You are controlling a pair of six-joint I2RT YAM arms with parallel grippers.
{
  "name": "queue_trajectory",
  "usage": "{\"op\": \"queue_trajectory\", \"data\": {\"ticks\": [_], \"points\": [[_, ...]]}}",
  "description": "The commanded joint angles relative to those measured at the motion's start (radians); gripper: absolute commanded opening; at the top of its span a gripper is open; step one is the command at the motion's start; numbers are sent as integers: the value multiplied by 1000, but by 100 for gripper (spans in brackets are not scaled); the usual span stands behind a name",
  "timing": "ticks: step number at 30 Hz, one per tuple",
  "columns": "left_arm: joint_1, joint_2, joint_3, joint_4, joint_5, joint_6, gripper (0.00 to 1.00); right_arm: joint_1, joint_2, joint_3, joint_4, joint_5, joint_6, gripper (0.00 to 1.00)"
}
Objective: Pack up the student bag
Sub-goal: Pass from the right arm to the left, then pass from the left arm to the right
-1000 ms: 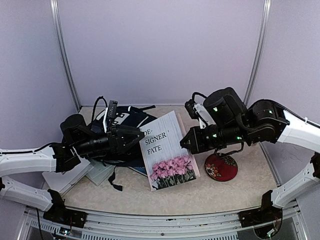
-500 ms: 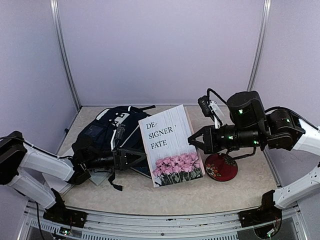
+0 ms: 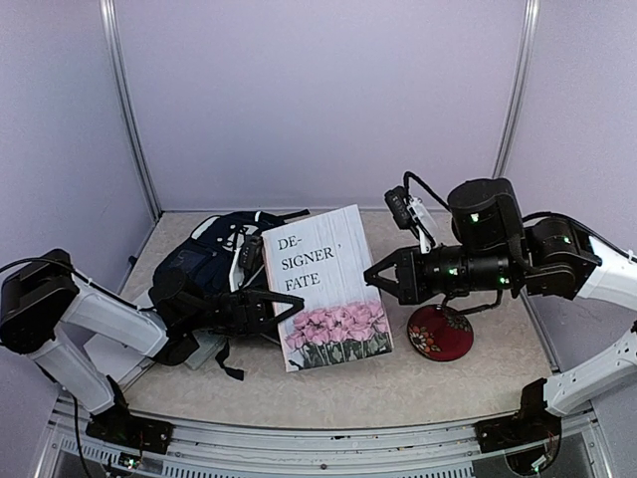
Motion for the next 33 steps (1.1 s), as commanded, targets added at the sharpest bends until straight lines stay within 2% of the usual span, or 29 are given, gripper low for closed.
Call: {"op": "queue_trajectory", "data": {"ticks": [1,2,5,6,10,13,17,19,22,26,30,33], "points": [[-8,-87,13,-28,17,90,37,-8,-2,0,68,-64,-51,0],[-15,-114,19,-97,10,143,32,-8,-6,-5,73,-93,-62,0],[-44,-192,54,-340,-26,315,27,-8,-17,-18,85,-160,-114,0],[-53,-220,62,-403,-37,365,25,-8,-20,-12,75,-169,-137,4],[-59,-303,88,-660,-137,518,20,-10,-43,55,-42,-111,-225,59],[-80,-332,162,-935,-222,703,19,-11,-57,149,-111,-64,-347,86],[-138,-364,237,-1185,-301,912,10,-13,15,313,-189,-135,-607,91],[-145,-388,250,-1247,-305,965,5,-13,101,441,-291,-166,-720,93],[-145,-428,256,-1289,-290,1016,3,-12,265,608,-445,-254,-847,95],[-152,-443,305,-1380,-241,1082,3,-13,396,745,-584,-298,-931,100],[-177,-446,341,-1489,-241,1147,3,-16,449,750,-597,-332,-984,100],[-181,-456,342,-1511,-238,1158,3,-16,488,757,-619,-354,-983,98]]}}
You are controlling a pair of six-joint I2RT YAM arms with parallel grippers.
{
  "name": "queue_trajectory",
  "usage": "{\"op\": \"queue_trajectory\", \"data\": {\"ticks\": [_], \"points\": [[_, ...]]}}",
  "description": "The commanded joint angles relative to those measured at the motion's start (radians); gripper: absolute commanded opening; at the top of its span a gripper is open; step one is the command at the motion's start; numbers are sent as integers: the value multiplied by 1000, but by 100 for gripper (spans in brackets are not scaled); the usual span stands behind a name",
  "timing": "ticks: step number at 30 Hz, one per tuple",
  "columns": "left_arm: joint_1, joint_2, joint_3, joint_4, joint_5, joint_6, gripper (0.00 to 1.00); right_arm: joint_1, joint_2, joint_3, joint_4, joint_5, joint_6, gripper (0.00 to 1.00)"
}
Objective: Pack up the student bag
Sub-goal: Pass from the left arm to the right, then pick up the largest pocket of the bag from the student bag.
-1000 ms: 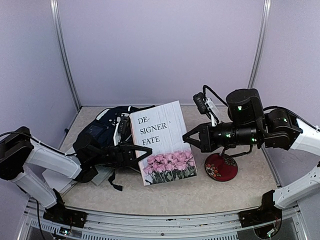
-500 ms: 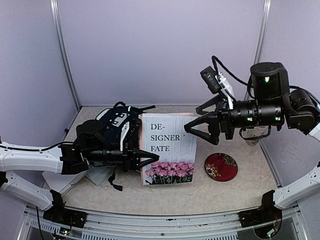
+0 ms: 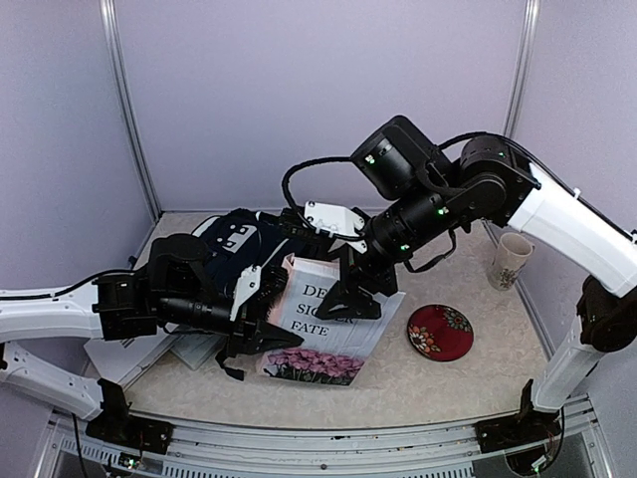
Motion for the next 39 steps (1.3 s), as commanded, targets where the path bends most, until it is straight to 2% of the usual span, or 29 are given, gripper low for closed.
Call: {"op": "queue_trajectory", "data": {"ticks": [1,4,7,8,12,16,17,21,23,25,27,30,33,37,39], "points": [[-15,-32,31,-79,29,75,3,-8,18,32,-92,-61,-56,96],[-26,-48,20,-81,41,83,2,-12,-9,-31,-51,-94,-20,83],[-38,-72,-1,-62,39,84,2,-24,-84,-169,62,-124,7,64],[-42,-78,-2,-57,41,81,2,-28,-99,-198,89,-126,13,61],[-64,-93,10,-57,36,84,2,-37,-94,-213,92,-139,31,63],[-72,-93,22,-71,22,89,3,-40,-102,-219,124,-161,46,38],[-71,-94,26,-74,19,83,11,-41,-112,-224,136,-163,58,33],[-69,-108,44,-47,-56,-2,67,-64,-196,-324,239,-147,155,23],[-60,-105,56,-49,-126,-42,84,-96,-261,-427,302,-122,238,18],[-27,-83,94,-78,-153,-84,94,-151,-336,-535,364,-108,325,11],[27,-48,151,-118,-148,-120,99,-218,-422,-652,421,-78,409,10],[116,33,233,-177,-183,-156,99,-331,-585,-841,504,-9,523,11],[162,175,322,-268,-344,-144,99,-444,-753,-982,589,71,636,13],[180,377,432,-364,-480,-103,99,-491,-899,-1076,644,130,707,13],[219,490,495,-410,-516,-112,97,-493,-918,-1102,657,127,731,13]]}}
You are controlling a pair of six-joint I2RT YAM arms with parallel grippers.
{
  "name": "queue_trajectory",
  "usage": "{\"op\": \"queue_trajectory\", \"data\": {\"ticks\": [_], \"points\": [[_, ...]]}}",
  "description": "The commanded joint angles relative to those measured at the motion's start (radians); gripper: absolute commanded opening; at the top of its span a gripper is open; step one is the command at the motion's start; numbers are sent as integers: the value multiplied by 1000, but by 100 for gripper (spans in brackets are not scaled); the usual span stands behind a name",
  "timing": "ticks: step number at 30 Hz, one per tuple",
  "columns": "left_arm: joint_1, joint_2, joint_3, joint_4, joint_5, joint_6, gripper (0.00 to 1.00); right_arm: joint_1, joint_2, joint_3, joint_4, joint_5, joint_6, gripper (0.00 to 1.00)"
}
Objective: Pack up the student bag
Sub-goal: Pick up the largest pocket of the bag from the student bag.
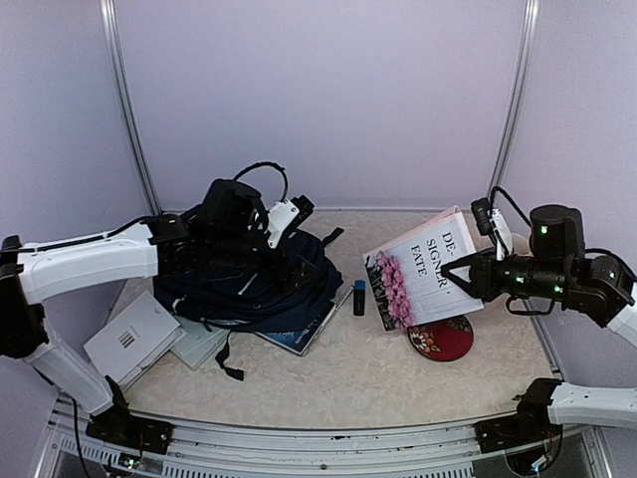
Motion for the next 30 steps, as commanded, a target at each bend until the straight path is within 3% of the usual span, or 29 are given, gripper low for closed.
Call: {"op": "queue_trajectory", "data": {"ticks": [1,6,13,17,18,23,24,30], "points": [[70,206,112,-182,-156,-7,94,-11,-59,-48,137,46,126,14],[116,360,233,-278,-246,-22,81,-12,-56,-61,127,41,120,16],[116,452,234,-338,-242,-15,94,-13,-67,-53,122,33,110,16],[114,510,265,-376,-336,-15,91,-13,-47,-29,120,-3,115,15],[110,519,271,-382,-364,-15,84,-13,-42,-25,121,-17,119,15],[74,471,272,-339,-471,-3,7,-12,-32,-10,146,-48,138,14],[63,452,271,-324,-494,6,0,-13,-29,-5,153,-54,145,14],[39,270,275,-229,-490,22,0,-12,4,-12,273,-110,235,13]]}}
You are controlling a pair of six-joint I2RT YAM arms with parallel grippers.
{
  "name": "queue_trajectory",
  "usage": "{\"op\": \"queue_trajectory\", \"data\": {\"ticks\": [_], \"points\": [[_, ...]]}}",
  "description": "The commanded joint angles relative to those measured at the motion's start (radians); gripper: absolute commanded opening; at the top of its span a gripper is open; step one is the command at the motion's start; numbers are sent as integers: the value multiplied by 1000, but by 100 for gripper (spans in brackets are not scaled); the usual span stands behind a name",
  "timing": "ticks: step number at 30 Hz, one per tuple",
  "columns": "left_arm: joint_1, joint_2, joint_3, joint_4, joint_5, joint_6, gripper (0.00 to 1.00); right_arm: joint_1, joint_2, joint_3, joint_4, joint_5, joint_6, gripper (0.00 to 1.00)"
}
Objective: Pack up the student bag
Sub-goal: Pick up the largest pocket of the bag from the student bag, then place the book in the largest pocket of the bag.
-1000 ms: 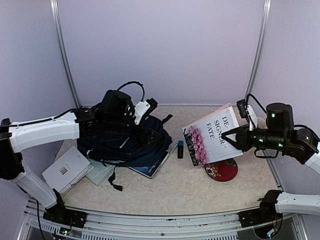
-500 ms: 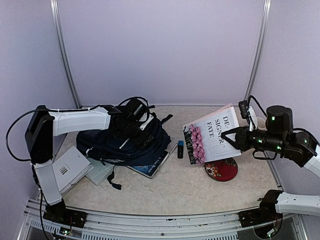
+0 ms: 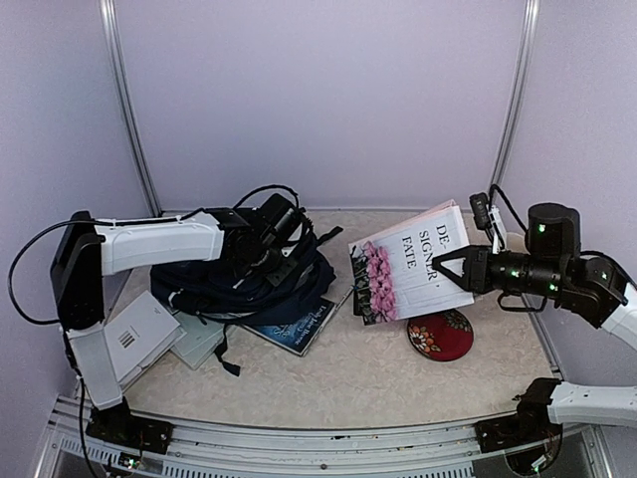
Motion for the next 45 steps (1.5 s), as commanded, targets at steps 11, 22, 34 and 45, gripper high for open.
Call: {"op": "queue_trajectory", "data": {"ticks": [11,22,34,45], "points": [[4,-378,8,187,124,19,0,7,194,-56,521,-58,362,9],[10,-323,82,212,178,-32,0,215,237,-257,728,156,680,7],[11,-345,85,274,274,-33,0,221,776,146,932,537,618,10],[67,-293,123,291,355,-26,0,288,1239,608,725,516,476,61]]}}
